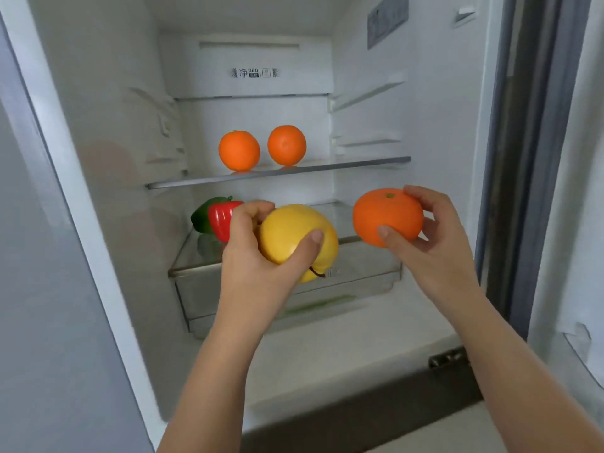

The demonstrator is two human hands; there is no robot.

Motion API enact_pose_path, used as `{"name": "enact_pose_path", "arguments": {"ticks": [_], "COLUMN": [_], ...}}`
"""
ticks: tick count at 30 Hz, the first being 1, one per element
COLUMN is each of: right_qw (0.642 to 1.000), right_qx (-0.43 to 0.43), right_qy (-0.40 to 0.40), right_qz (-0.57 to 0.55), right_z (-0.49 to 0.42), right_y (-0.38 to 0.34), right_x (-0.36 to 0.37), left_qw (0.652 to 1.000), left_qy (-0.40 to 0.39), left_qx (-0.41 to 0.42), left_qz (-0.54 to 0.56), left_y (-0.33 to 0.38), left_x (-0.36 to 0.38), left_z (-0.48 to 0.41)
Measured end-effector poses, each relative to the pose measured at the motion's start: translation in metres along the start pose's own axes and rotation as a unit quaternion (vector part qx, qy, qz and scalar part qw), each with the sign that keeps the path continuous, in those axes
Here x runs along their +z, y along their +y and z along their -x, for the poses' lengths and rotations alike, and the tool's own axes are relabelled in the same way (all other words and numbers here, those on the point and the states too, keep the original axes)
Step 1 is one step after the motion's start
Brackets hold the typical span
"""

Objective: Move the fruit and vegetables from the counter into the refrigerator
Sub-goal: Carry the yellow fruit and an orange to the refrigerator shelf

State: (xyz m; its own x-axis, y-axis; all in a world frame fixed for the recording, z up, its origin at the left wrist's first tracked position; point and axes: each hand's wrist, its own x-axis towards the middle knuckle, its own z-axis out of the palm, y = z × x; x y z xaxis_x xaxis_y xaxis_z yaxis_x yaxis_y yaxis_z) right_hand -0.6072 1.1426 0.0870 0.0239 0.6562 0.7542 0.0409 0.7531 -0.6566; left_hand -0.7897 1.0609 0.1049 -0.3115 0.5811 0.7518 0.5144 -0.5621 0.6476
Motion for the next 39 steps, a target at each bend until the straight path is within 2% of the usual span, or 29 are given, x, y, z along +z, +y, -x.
{"name": "enact_pose_path", "arguments": {"ticks": [12, 19, 24, 29, 35, 39], "right_qw": [0.996, 0.984, 0.972, 0.952, 0.940, 0.939], "right_qx": [-0.091, -0.151, -0.149, -0.134, -0.076, -0.042], "right_qy": [-0.021, -0.087, -0.126, -0.195, -0.267, -0.281], "right_qz": [0.002, 0.038, 0.134, 0.192, 0.196, 0.194], "right_z": [-0.123, -0.165, -0.186, -0.202, -0.220, -0.224], "right_y": [0.037, 0.051, 0.057, 0.054, 0.054, 0.055], "right_x": [0.040, 0.059, 0.066, 0.069, 0.067, 0.068], "left_qw": [0.991, 0.982, 0.981, 0.969, 0.962, 0.962], "left_qy": [0.048, 0.061, 0.039, -0.008, -0.041, -0.043], "left_qx": [0.080, 0.087, 0.071, 0.099, 0.076, 0.061], "left_qz": [-0.098, -0.155, -0.178, -0.226, -0.260, -0.261], "left_y": [0.000, -0.011, -0.022, -0.025, -0.041, -0.046], "left_x": [0.007, 0.014, 0.019, 0.029, 0.037, 0.039], "left_z": [-0.110, -0.158, -0.185, -0.202, -0.211, -0.215]}}
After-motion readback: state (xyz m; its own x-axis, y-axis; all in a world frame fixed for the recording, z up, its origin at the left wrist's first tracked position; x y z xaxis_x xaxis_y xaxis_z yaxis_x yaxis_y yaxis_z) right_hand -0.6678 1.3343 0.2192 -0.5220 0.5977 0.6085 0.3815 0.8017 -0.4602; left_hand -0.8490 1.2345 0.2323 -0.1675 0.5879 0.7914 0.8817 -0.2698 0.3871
